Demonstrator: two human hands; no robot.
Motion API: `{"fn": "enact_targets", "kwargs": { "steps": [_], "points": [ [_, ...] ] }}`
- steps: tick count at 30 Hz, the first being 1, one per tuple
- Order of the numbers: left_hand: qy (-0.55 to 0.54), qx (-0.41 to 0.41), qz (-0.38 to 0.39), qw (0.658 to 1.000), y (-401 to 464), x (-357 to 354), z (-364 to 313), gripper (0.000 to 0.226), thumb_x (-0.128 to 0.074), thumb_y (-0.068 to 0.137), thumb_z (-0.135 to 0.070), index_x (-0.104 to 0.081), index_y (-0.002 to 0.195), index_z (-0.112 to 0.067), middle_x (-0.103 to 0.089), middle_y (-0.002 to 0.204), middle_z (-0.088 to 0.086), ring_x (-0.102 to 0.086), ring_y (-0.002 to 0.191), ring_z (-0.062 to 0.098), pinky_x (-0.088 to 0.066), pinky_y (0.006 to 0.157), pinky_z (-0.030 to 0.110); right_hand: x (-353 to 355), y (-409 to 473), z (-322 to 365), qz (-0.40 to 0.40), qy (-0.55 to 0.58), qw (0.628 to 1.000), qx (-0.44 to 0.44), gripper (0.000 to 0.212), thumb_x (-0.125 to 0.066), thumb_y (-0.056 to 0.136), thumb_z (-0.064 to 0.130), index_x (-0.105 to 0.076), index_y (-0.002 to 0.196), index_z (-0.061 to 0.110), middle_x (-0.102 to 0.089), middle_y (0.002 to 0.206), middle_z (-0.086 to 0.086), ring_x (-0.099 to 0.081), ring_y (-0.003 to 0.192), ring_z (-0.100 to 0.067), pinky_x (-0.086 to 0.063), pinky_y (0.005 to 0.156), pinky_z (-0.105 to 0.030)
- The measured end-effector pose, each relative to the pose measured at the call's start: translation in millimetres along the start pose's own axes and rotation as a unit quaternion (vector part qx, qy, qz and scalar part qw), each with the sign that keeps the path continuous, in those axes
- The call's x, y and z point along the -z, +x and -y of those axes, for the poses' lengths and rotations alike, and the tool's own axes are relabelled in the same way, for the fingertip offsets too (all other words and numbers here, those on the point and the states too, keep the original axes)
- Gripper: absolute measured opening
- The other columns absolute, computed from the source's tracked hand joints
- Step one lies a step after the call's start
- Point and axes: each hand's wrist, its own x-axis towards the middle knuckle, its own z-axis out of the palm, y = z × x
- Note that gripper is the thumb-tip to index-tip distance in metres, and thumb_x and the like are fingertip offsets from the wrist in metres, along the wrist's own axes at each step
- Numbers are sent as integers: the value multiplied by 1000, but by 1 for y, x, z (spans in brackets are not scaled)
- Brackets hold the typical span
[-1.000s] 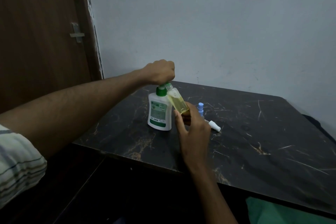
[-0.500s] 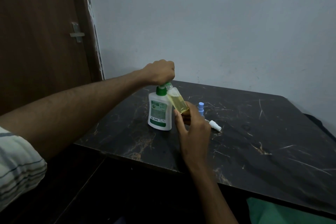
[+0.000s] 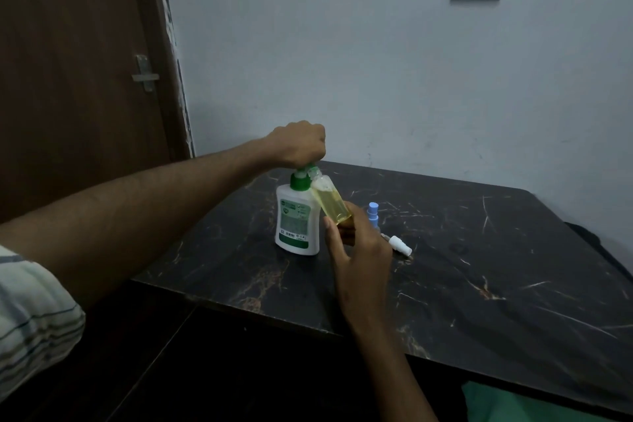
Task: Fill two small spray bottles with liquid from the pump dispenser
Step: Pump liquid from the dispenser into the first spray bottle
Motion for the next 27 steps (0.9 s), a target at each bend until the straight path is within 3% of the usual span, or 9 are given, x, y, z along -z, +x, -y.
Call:
{"fn": "enact_targets", "kwargs": {
  "steps": [5, 9, 14, 19, 22, 27],
  "points": [
    [1, -1, 7, 1000, 2, -5, 4, 6, -51, 90, -16, -56, 87, -14, -66, 108, 14, -64, 96, 34, -52, 81, 49, -1, 0, -1, -4, 2, 1000, 4, 29, -66, 100, 27, -67, 127, 16, -74, 111, 1, -66, 95, -2, -45, 84, 0],
    [-1, 0, 5, 1000, 1, -1, 2, 5, -52, 92, -16, -55, 91, -13, -64, 103, 12, -58, 86, 27, -47, 73, 43, -2, 0, -2, -5, -2, 1000, 3, 30, -67, 100, 29, -67, 127, 16, -74, 111, 1, -67, 96, -3, -45, 82, 1],
    [-3, -4, 16, 1000, 3, -7, 6, 8, -49, 89, -18, -53, 82, -17, -64, 109, 13, -63, 96, 33, -53, 86, 52, -3, 0, -2, -3, 2, 1000, 4, 29, -65, 101, 29, -66, 127, 17, -73, 111, 3, -66, 95, -1, -48, 83, -3],
    [-8, 3, 2, 1000, 3, -3, 3, 9, -51, 91, -13, -58, 94, -9, -63, 105, 13, -60, 90, 31, -52, 82, 50, -1, -1, -1, -6, 2, 1000, 2, 29, -66, 101, 29, -66, 128, 17, -73, 111, 4, -65, 95, 0, -50, 83, -4],
    [4, -11, 14, 1000, 4, -5, 3, 16, -51, 92, -13, -51, 77, -17, -61, 111, 11, -61, 96, 33, -51, 87, 52, -3, 0, -3, -6, -1, 1000, 0, 27, -65, 102, 30, -66, 126, 17, -72, 108, 7, -65, 92, 1, -48, 80, -4],
    [-6, -7, 19, 1000, 3, -3, 3, 6, -48, 82, -23, -52, 79, -20, -65, 108, 13, -63, 94, 33, -53, 85, 51, 0, 0, 0, -8, 6, 1000, 5, 28, -64, 101, 30, -66, 126, 17, -73, 108, 4, -66, 92, -1, -49, 81, -4]
  ]
}}
